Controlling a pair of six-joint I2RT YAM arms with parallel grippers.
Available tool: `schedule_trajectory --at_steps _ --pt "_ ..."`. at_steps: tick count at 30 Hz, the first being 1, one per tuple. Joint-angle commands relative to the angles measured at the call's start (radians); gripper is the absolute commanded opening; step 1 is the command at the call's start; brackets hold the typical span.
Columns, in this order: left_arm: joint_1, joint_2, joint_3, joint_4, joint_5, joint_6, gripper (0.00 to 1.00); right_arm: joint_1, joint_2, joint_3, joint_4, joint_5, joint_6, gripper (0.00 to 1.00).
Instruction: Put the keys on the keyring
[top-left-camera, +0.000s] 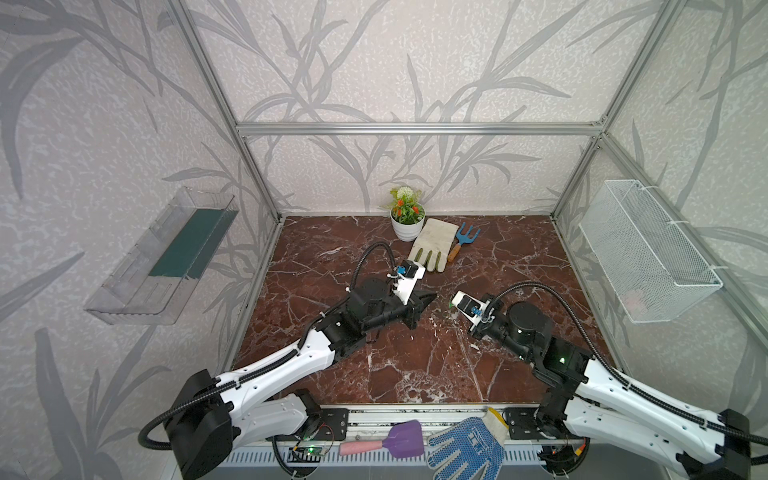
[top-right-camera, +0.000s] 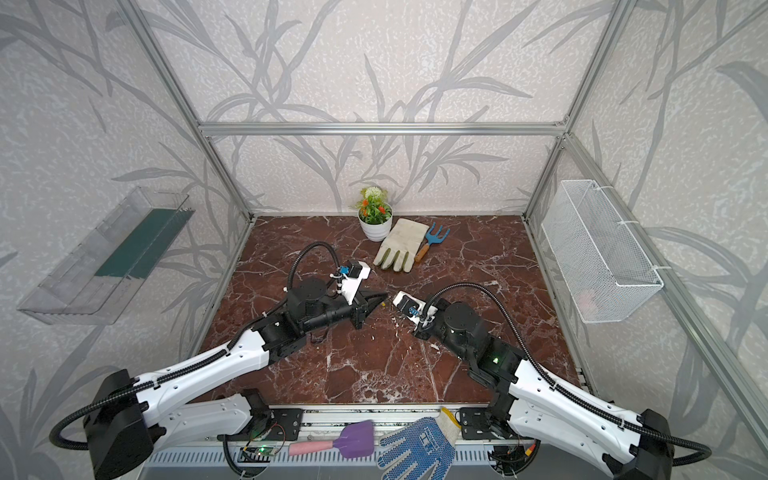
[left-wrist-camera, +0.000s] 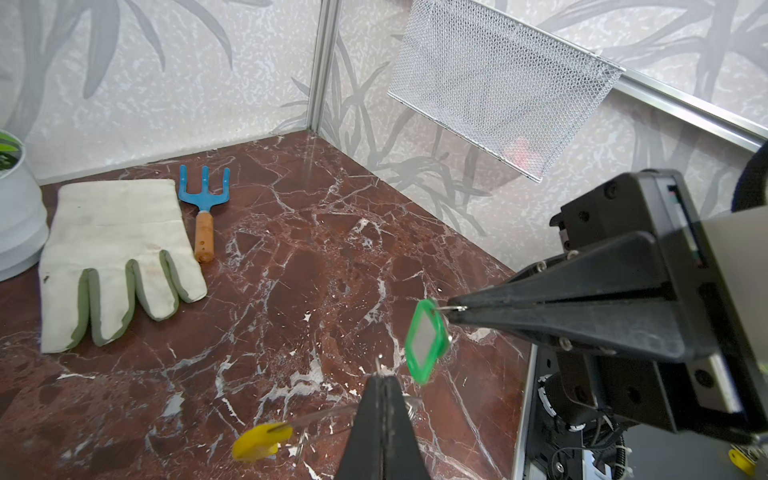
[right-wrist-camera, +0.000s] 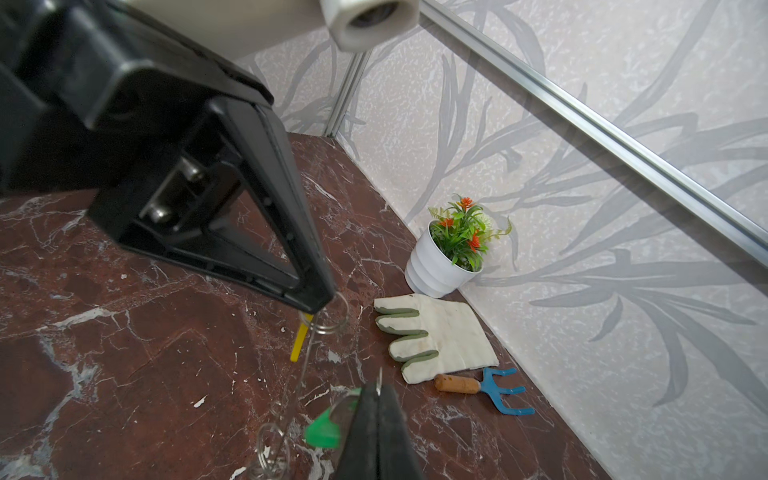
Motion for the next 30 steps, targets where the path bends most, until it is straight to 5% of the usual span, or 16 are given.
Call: schedule_trajectory --at_steps 1,14,30 --pt "-0.006 -0.022 -0.006 0.009 0.012 0.026 0.00 0.003 0.016 0.007 0.022 0.026 0.011 0.00" --pt "-0.015 0.026 0.027 -0.018 0.081 0.030 0.00 0.002 0.009 -0.006 0.064 -0.095 0.005 0.00" --pt "-0.017 0.003 0.013 0.005 0.094 0.027 0.00 0.002 0.040 -0.007 0.048 -0.088 -0.016 0.00"
